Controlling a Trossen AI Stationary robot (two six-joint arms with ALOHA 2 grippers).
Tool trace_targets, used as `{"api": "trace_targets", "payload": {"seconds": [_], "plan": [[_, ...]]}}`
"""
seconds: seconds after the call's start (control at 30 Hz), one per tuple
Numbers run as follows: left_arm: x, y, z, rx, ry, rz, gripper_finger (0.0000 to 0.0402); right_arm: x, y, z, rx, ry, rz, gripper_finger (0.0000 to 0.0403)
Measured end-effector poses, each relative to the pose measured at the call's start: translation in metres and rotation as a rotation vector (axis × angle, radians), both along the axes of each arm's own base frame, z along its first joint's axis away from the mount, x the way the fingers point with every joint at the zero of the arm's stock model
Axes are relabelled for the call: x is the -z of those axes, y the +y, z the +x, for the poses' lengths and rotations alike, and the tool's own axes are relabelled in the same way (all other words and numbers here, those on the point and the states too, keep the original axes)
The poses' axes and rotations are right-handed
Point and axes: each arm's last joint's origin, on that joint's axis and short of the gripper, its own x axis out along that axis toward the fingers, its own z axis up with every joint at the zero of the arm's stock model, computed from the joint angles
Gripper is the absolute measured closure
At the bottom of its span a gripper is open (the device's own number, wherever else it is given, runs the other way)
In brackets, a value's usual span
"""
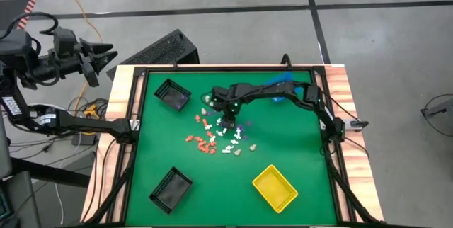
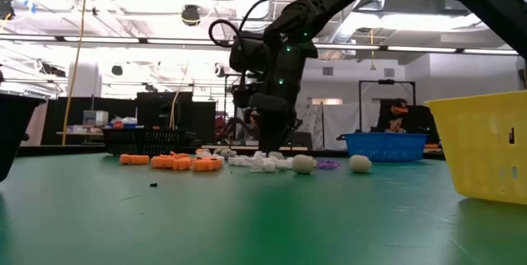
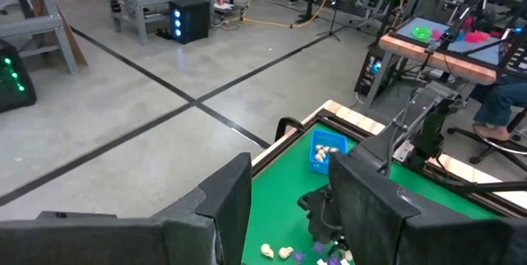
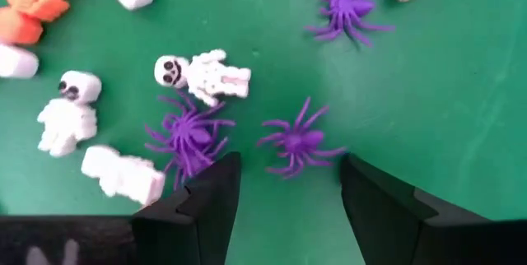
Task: Sort Halloween decoration
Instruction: Put the purple spider toy into the top black basket
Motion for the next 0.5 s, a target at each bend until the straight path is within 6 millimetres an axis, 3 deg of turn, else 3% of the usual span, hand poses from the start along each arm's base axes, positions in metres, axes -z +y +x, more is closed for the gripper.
{"api": "trace_targets", "payload": {"seconds": [0.2, 0.5], "plan": [[0.0000, 0.0000, 0.0000, 0.000, -0.001, -0.001, 0.0248, -0.0005, -0.0039, 0.0023, 0.049, -0.017, -0.065, 0.0210], [-0.0001, 0.0000, 0.0000, -0.001, -0.002, -0.002, 0.0248, -0.0001, -0.0031, 0.0020, 0.050, -0.009, -0.068, 0.0368]]}}
